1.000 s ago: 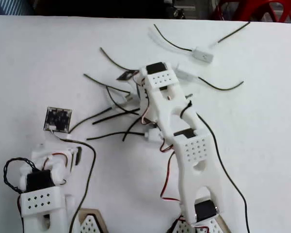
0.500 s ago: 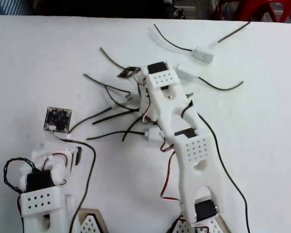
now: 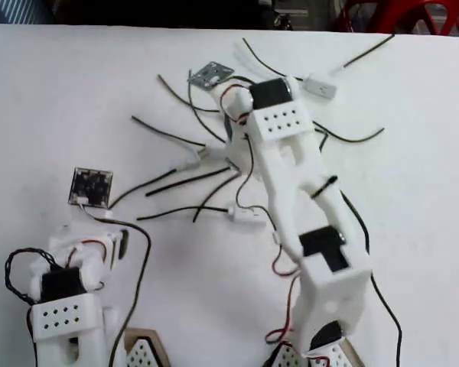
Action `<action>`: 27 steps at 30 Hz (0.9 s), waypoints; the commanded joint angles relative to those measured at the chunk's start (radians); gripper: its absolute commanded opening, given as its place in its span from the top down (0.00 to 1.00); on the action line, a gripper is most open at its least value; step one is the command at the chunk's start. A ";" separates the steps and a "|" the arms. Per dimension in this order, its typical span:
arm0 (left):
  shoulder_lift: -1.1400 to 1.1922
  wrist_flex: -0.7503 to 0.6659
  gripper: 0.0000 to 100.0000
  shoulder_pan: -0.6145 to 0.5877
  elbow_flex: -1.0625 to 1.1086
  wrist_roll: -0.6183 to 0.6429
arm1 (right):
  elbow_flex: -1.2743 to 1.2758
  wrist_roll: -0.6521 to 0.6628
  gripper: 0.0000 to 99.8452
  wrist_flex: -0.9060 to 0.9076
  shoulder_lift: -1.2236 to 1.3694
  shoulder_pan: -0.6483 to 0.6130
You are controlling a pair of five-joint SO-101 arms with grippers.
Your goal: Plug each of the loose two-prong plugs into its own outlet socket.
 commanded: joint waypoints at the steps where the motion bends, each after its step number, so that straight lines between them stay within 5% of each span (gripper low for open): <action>1: -0.016 -0.012 0.77 -0.010 -0.098 0.032 | 0.129 -0.081 0.98 -0.004 -0.219 -0.033; 10: -0.016 0.075 0.77 0.133 -0.318 0.213 | 0.647 -0.239 0.98 -0.262 -0.682 -0.104; 18: -0.016 -0.046 0.77 0.318 -0.299 0.292 | 1.082 -0.379 0.98 -0.539 -1.107 -0.286; 27: -0.016 -0.057 0.77 0.492 -0.370 0.288 | 1.267 -0.402 0.98 -0.621 -1.328 -0.423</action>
